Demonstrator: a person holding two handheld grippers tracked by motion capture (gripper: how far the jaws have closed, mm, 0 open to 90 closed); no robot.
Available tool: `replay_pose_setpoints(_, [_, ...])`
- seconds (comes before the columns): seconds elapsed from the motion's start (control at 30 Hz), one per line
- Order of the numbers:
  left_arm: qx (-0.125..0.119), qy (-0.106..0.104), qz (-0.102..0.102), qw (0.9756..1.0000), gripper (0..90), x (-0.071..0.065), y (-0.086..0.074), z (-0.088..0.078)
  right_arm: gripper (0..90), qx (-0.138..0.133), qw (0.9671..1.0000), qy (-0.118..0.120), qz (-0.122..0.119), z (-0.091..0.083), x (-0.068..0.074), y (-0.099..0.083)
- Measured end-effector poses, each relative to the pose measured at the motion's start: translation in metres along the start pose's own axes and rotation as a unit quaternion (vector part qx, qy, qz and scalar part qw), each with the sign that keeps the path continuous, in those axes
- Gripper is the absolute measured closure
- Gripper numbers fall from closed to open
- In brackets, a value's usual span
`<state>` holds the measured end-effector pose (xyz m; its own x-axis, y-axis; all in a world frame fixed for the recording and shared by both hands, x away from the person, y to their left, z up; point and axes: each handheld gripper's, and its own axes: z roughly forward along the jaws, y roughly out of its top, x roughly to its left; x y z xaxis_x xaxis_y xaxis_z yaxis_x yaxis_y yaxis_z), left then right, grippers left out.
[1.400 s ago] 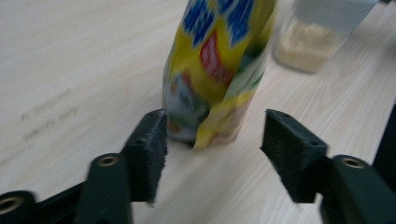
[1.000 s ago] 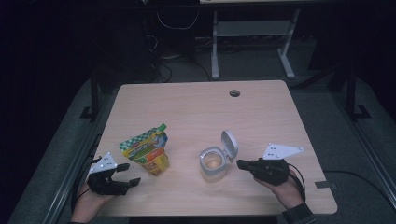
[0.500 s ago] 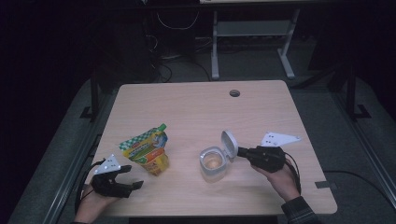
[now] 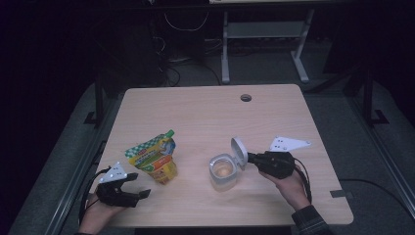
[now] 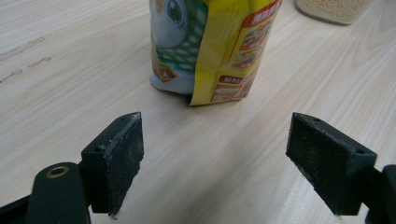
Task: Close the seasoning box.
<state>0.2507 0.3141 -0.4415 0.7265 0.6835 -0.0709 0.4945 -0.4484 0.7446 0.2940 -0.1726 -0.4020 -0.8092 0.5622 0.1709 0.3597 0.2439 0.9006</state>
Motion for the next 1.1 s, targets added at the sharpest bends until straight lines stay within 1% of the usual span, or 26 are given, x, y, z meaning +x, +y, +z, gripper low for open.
replay_pose_setpoints(0.1, [0.004, 0.000, 0.003, 1.0000, 18.7, 0.001, 0.000, 0.000, 89.7, -0.001, 1.0000, 0.001, -0.007, 0.001, 0.003, 0.001])
replay_pose_setpoints(0.2, [0.002, 0.000, -0.001, 1.0000, 18.7, 0.000, 0.000, 0.001, 89.7, 0.000, 1.0000, 0.001, -0.008, 0.001, 0.003, 0.002])
replay_pose_setpoints(0.23, [0.004, 0.000, 0.002, 1.0000, 18.7, 0.000, 0.000, 0.001, 89.7, -0.001, 1.0000, 0.005, -0.007, 0.000, 0.003, 0.002])
replay_pose_setpoints(0.37, [0.004, -0.001, 0.001, 1.0000, 18.7, 0.000, 0.000, 0.001, 89.7, -0.005, 1.0000, 0.002, -0.007, -0.001, 0.003, 0.002])
replay_pose_setpoints(0.47, [0.004, -0.001, -0.001, 1.0000, 18.7, 0.000, -0.001, 0.001, 89.7, -0.009, 0.9999, 0.011, -0.008, -0.002, 0.004, 0.003])
replay_pose_setpoints(0.5, [0.004, 0.000, -0.003, 1.0000, 18.7, 0.000, -0.001, 0.001, 89.7, -0.008, 0.9998, 0.015, -0.012, -0.001, 0.005, 0.004])
replay_pose_setpoints(0.57, [0.002, 0.001, -0.003, 1.0000, 18.7, 0.001, -0.001, 0.000, 89.7, -0.004, 0.9996, 0.015, -0.023, 0.001, 0.009, 0.006])
replay_pose_setpoints(0.63, [0.000, 0.002, -0.005, 1.0000, 18.7, 0.002, -0.001, -0.001, 89.7, -0.004, 0.9996, 0.016, -0.025, 0.002, 0.011, 0.006])
replay_pose_setpoints(0.73, [0.005, 0.001, -0.005, 1.0000, 18.7, 0.001, -0.002, -0.001, 89.7, -0.007, 0.9997, 0.011, -0.020, 0.000, 0.008, 0.006])
replay_pose_setpoints(0.83, [0.000, 0.002, -0.005, 1.0000, 18.7, 0.001, 0.000, -0.003, 89.7, -0.007, 0.9997, 0.005, -0.021, -0.001, 0.006, 0.005])
replay_pose_setpoints(0.93, [0.002, 0.004, -0.005, 1.0000, 18.7, 0.001, 0.000, -0.003, 89.6, -0.009, 0.9998, -0.003, -0.015, -0.003, 0.002, 0.003])
replay_pose_setpoints(0.97, [0.003, 0.004, -0.005, 1.0000, 18.7, 0.001, 0.000, -0.003, 88.7, -0.007, 0.9998, -0.007, -0.017, -0.004, 0.000, 0.002])
replay_pose_setpoints(1.03, [0.001, 0.004, -0.006, 1.0000, 18.7, 0.001, -0.001, -0.003, 84.8, -0.010, 0.9998, -0.017, -0.011, -0.007, -0.002, 0.001])
replay_pose_setpoints(1.1, [0.003, 0.003, -0.005, 1.0000, 18.7, 0.001, -0.001, -0.003, 79.7, -0.007, 0.9995, -0.029, -0.010, -0.009, -0.005, 0.000])
